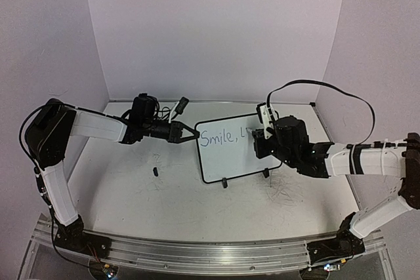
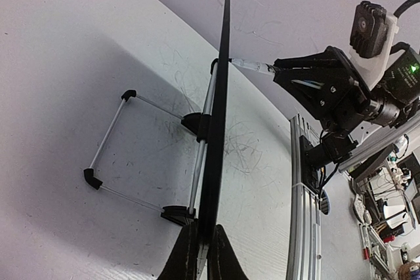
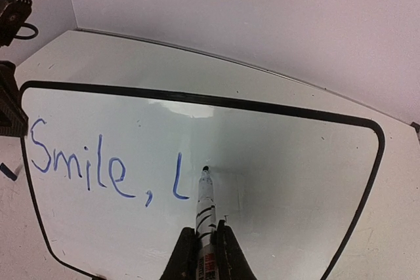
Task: Write a sentence on the whiteboard
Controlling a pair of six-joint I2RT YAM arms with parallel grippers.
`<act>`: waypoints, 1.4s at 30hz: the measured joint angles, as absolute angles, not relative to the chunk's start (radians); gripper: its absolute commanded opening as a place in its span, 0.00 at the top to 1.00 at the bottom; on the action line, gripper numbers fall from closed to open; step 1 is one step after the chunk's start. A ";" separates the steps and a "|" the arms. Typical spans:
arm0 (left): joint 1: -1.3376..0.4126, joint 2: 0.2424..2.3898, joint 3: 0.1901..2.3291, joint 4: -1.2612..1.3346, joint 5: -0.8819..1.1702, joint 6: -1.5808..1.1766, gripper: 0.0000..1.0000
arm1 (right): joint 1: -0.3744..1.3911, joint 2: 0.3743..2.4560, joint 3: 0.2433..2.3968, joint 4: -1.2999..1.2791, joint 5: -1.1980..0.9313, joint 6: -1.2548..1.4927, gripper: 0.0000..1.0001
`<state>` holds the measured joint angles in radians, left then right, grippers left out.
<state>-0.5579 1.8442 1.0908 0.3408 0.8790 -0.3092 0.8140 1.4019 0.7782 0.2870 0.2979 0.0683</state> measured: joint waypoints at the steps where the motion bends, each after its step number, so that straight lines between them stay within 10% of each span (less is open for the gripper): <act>1: -0.558 1.844 1.091 0.341 0.879 -0.309 1.00 | 0.814 1.395 0.777 0.285 0.297 0.069 1.00; 42: -0.558 1.844 1.091 0.341 0.879 -0.310 1.00 | 0.814 1.407 0.753 0.278 0.278 0.124 1.00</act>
<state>-0.5579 1.8442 1.0908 0.3408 0.8787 -0.3099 0.8140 1.4070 0.7526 0.2778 0.2781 0.1245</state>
